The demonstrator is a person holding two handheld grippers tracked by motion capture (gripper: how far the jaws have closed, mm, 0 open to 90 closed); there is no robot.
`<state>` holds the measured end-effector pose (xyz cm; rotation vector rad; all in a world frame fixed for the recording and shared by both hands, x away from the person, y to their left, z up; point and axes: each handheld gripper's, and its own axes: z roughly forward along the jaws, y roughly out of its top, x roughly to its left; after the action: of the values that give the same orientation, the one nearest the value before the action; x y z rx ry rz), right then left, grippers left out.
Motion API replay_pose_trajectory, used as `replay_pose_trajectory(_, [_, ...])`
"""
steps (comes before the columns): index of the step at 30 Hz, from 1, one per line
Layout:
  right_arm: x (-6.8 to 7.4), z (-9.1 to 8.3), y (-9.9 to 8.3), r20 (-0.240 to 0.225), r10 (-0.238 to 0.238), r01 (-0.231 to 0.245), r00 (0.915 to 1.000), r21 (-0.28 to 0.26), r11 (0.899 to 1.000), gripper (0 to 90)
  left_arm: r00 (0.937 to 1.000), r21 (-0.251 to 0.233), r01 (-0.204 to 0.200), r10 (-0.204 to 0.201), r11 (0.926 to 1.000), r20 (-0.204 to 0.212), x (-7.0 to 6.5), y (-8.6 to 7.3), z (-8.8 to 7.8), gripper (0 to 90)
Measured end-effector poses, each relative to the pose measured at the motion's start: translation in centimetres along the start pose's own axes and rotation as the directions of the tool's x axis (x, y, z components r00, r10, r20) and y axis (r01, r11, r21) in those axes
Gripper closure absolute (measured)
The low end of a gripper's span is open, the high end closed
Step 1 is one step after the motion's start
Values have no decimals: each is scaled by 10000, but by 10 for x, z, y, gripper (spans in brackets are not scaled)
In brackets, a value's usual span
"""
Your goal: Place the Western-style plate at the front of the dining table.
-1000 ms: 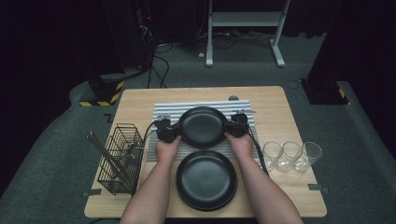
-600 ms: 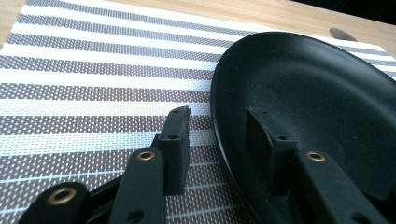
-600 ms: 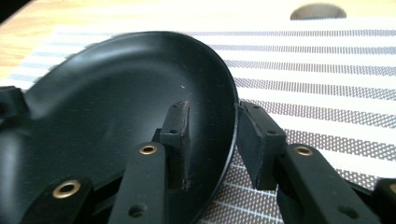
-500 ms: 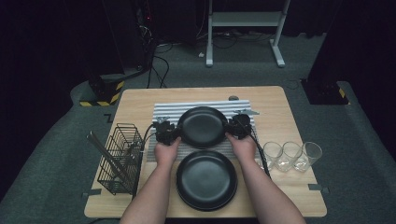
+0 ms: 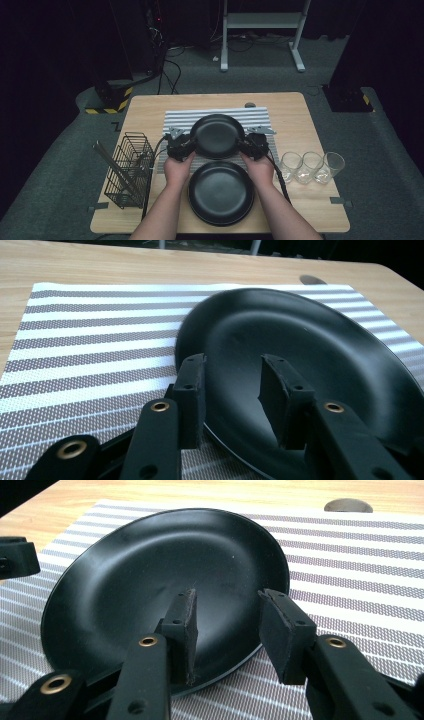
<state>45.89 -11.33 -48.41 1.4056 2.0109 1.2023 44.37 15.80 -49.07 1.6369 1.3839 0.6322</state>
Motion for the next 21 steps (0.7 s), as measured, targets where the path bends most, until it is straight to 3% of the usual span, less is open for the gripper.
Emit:
replay_pose_trajectory(8, [11,-18,-20,-94,-540,539,9985,-111,9985,581,9992,111,-405,406,9991,-27,-10,-10,-12,619])
replay_pose_trajectory(21, [15,-42,-39,-128,-862,858,9962,-329,9958,557,9963,56,-840,839,9964,209,-22,-23,-31,633])
